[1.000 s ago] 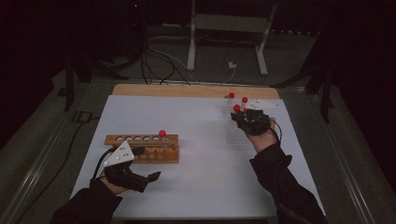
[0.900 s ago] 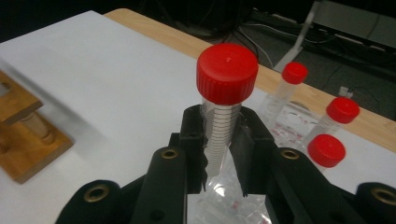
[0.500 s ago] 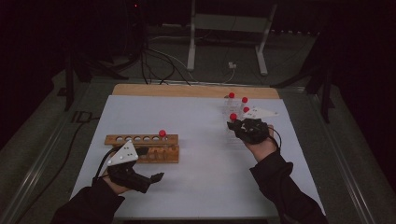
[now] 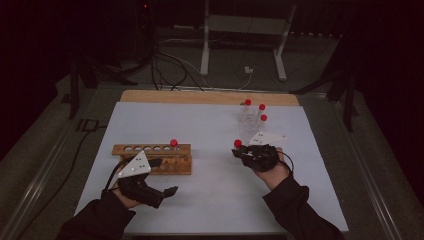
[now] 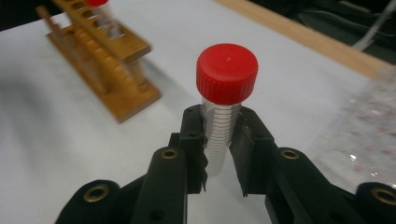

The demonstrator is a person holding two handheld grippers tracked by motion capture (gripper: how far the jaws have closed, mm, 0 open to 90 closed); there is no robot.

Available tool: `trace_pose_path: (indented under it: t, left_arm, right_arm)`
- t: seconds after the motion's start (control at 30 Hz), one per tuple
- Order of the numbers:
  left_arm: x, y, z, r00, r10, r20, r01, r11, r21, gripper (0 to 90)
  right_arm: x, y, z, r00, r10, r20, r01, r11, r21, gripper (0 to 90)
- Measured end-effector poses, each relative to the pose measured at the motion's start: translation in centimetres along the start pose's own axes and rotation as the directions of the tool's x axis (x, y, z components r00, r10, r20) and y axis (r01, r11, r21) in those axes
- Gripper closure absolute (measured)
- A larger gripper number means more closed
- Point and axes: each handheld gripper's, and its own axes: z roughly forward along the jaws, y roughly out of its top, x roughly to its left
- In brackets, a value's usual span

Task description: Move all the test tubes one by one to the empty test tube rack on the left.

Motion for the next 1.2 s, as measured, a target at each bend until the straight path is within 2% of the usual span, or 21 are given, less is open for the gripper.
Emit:
trace_pose_path:
  t: [0.33,0.57,0.83,0.97,1.2]
  left_arm:
    - [-0.5,0.4,0.5,0.9997,0.009,0.024,-0.009,0.9999,0.009,0.5]
    - [-1.0,1.0,0.9,0.9985,0.023,0.049,-0.023,0.9997,0.001,1.3]
    - [-1.7,1.8,1.5,0.9951,0.048,0.086,-0.048,0.9988,-0.001,3.9]
    - [-2.0,2.2,1.8,0.9929,0.061,0.102,-0.060,0.9981,-0.014,8.4]
    - [-2.2,2.8,2.0,0.9888,0.078,0.128,-0.072,0.9962,-0.048,24.3]
  right_arm:
    - [3.2,-0.2,-0.3,0.9945,-0.046,-0.094,0.046,0.999,0.000,75.3]
    - [5.7,0.0,0.0,0.9801,-0.092,-0.176,0.094,0.996,-0.001,75.3]
    - [7.6,0.4,0.9,0.9648,-0.121,-0.233,0.124,0.992,-0.003,75.3]
    - [8.6,0.4,1.5,0.9561,-0.141,-0.257,0.147,0.989,0.006,75.3]
    - [9.9,0.5,2.0,0.9452,-0.151,-0.290,0.157,0.988,0.000,75.3]
